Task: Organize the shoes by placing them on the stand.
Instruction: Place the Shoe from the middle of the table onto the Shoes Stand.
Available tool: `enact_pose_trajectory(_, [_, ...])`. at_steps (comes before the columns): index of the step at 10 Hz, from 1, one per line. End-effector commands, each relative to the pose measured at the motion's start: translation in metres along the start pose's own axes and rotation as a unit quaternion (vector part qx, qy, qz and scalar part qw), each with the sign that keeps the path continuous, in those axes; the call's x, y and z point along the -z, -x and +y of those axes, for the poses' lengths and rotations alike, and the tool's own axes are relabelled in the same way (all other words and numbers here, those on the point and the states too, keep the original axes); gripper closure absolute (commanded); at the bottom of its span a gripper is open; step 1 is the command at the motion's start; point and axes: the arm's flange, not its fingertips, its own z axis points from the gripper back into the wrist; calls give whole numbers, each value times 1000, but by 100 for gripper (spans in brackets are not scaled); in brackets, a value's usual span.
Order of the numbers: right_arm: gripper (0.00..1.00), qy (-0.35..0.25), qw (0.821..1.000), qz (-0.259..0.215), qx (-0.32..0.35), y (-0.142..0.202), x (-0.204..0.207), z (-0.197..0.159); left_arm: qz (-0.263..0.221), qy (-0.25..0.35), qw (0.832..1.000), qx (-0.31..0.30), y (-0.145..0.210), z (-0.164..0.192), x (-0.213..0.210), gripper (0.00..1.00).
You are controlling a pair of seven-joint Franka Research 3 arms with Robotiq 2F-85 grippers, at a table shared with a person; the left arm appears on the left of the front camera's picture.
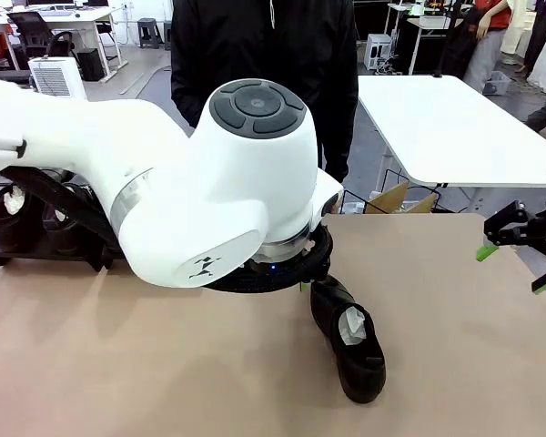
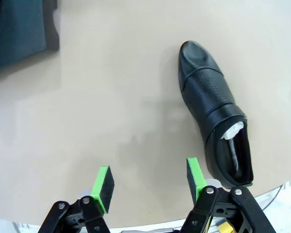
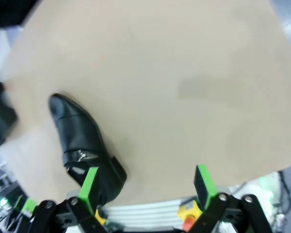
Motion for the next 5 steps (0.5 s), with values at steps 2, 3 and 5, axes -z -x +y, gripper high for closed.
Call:
enact_pose_trajectory(2, [0, -1, 999, -16, -39, 16, -12, 19, 0, 0, 1000, 0, 0, 0, 0, 21])
enact_pose_trajectory(3, [0, -1, 999, -16, -39, 16, -12, 19, 30, 17, 999, -42, 11, -14, 17, 21])
enact_pose_trajectory(5, [0, -1, 999, -16, -39, 16, -12, 19, 41, -19, 989, -138, 45, -35, 50, 21])
